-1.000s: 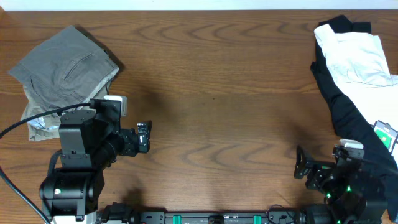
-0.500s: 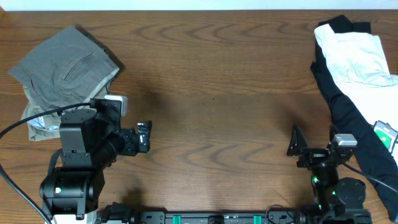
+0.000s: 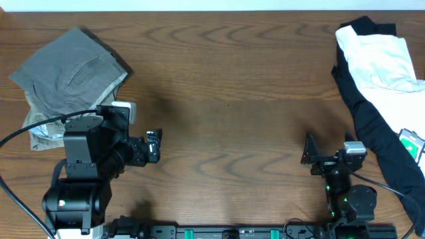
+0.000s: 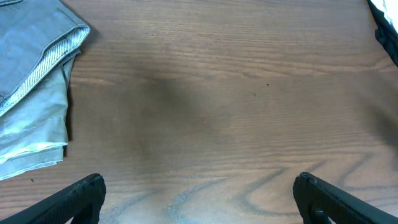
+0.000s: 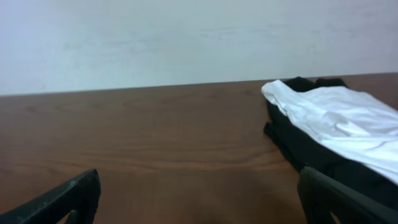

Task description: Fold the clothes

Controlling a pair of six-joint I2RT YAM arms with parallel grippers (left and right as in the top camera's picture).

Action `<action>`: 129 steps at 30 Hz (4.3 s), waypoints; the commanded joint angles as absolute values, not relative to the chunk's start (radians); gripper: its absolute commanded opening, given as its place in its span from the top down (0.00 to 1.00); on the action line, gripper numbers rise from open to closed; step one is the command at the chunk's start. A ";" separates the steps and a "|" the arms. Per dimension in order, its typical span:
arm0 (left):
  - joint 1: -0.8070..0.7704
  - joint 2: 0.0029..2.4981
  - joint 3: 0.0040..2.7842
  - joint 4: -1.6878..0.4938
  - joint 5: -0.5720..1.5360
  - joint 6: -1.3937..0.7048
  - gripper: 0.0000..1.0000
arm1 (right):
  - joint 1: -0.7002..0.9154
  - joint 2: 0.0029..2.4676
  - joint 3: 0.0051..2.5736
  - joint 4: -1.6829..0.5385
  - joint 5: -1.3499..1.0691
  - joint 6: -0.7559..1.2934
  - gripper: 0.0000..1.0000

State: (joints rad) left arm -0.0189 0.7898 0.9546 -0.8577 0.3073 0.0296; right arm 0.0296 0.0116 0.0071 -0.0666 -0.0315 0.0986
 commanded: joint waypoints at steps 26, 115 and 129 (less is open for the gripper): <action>-0.021 0.789 0.950 -0.859 0.302 0.032 0.02 | 0.020 0.006 0.006 -0.071 -0.045 0.033 0.01; -0.069 0.002 0.004 -0.070 -0.027 0.119 0.02 | 0.020 0.006 0.006 -0.071 -0.045 0.033 0.01; -0.069 0.004 0.004 -0.070 -0.027 0.119 0.02 | 0.020 0.006 0.006 -0.071 -0.045 0.033 0.01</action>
State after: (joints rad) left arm -0.0628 0.0109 0.0364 -0.0544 -0.0078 0.1062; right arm 0.0296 0.0116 0.0071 -0.0662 -0.0345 0.0437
